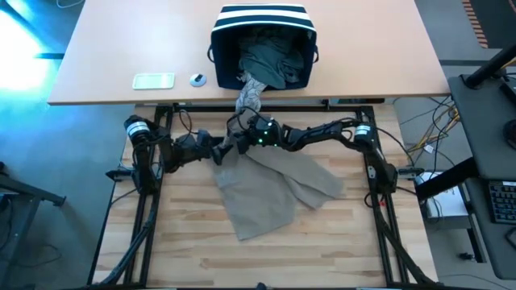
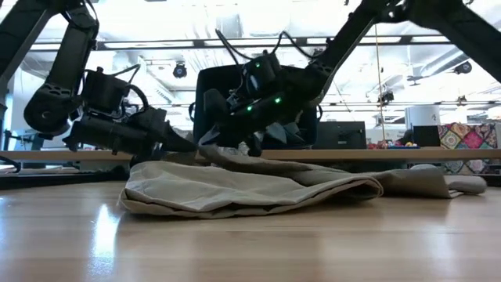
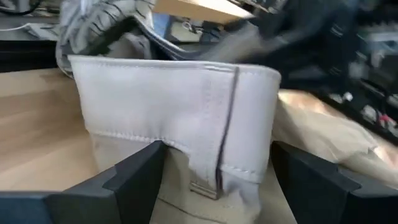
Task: Fold Laundry from Bin
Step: Fold the brown shorts from the blue laundry basket
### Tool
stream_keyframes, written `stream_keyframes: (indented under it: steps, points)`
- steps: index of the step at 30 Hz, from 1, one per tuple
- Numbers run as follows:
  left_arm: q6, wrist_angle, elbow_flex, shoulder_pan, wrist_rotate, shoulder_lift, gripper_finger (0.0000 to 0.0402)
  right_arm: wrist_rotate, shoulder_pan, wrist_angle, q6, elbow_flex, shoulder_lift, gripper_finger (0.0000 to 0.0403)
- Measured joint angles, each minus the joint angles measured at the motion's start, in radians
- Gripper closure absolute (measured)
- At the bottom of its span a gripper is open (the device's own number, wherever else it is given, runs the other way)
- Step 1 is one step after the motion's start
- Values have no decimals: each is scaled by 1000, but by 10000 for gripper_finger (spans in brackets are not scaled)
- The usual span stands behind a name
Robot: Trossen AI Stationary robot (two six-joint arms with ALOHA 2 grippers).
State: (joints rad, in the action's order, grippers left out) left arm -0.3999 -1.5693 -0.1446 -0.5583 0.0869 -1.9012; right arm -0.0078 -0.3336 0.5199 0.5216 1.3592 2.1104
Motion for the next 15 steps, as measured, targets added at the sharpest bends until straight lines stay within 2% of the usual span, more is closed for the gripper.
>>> stream_keyframes:
  steps: [3, 10, 15]
  points:
    - [16, 19, 40, -30, -19, 4, 123, 3, 7, 11, -9, 31, 21, 390]
    - [55, 3, 139, -61, -234, 5, 123, 11, 8, 9, -14, 30, 28, 390]
    - [4, 6, 130, -62, -252, 6, 123, 11, 8, 12, -22, 34, 23, 390]
